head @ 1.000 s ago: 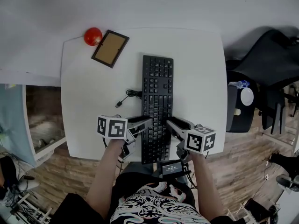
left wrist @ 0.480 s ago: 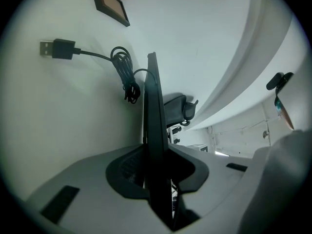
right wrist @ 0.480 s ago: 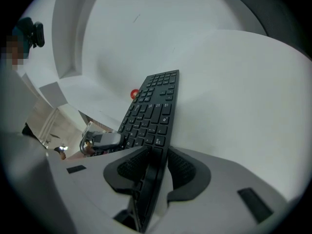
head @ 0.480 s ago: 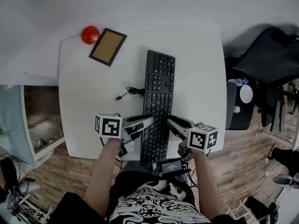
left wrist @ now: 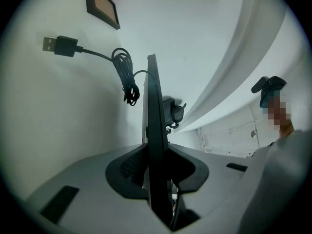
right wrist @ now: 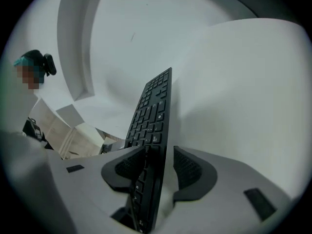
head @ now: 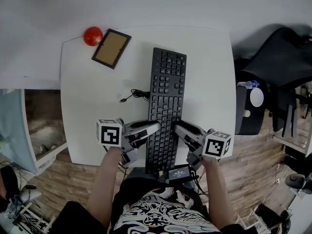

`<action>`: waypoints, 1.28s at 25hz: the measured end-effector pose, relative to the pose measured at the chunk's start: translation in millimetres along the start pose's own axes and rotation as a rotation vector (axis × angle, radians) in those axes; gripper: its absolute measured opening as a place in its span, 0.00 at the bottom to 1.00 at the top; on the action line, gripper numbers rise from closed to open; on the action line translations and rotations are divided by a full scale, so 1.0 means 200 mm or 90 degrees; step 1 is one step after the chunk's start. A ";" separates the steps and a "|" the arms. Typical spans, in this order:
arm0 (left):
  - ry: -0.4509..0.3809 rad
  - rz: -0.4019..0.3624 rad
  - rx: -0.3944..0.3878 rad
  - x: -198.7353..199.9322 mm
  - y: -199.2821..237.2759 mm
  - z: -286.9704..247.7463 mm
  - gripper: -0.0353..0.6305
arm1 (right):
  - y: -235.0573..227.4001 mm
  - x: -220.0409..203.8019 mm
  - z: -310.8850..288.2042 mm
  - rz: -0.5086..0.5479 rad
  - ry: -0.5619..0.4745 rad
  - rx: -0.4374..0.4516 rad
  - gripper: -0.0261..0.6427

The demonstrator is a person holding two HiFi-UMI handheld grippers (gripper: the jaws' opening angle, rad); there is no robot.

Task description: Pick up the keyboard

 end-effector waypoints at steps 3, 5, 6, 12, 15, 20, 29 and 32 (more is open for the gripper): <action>-0.013 0.006 -0.025 -0.02 0.05 -0.02 0.20 | -0.05 -0.02 0.00 -0.010 -0.031 0.012 0.33; -0.022 0.012 -0.044 -0.03 0.07 -0.03 0.20 | -0.07 -0.03 0.00 -0.018 -0.046 0.034 0.35; -0.024 0.013 -0.053 -0.03 0.08 -0.03 0.20 | -0.08 -0.03 -0.01 -0.026 -0.052 0.048 0.36; -0.020 -0.007 -0.087 -0.02 0.11 -0.03 0.20 | -0.09 0.00 -0.09 -0.073 -0.072 0.156 0.36; -0.013 -0.009 -0.084 -0.02 0.12 -0.02 0.20 | -0.05 0.02 -0.11 -0.065 -0.093 0.168 0.35; -0.018 -0.015 -0.075 -0.02 0.10 -0.03 0.20 | -0.03 0.01 -0.07 -0.025 -0.093 0.138 0.28; -0.016 -0.061 -0.050 -0.07 0.13 -0.06 0.21 | -0.02 -0.02 -0.03 0.059 -0.105 0.104 0.27; -0.017 -0.098 -0.049 -0.05 0.18 -0.07 0.21 | -0.05 -0.02 -0.05 0.095 -0.115 0.083 0.27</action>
Point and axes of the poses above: the fingertips, and each gripper's own axes: z backward along the fingers, y to its left, x out of its top, the point moved 8 cm from there along z, backward along the fingers, and after that the axes turned 11 degrees about y, right-handed, at the moved point
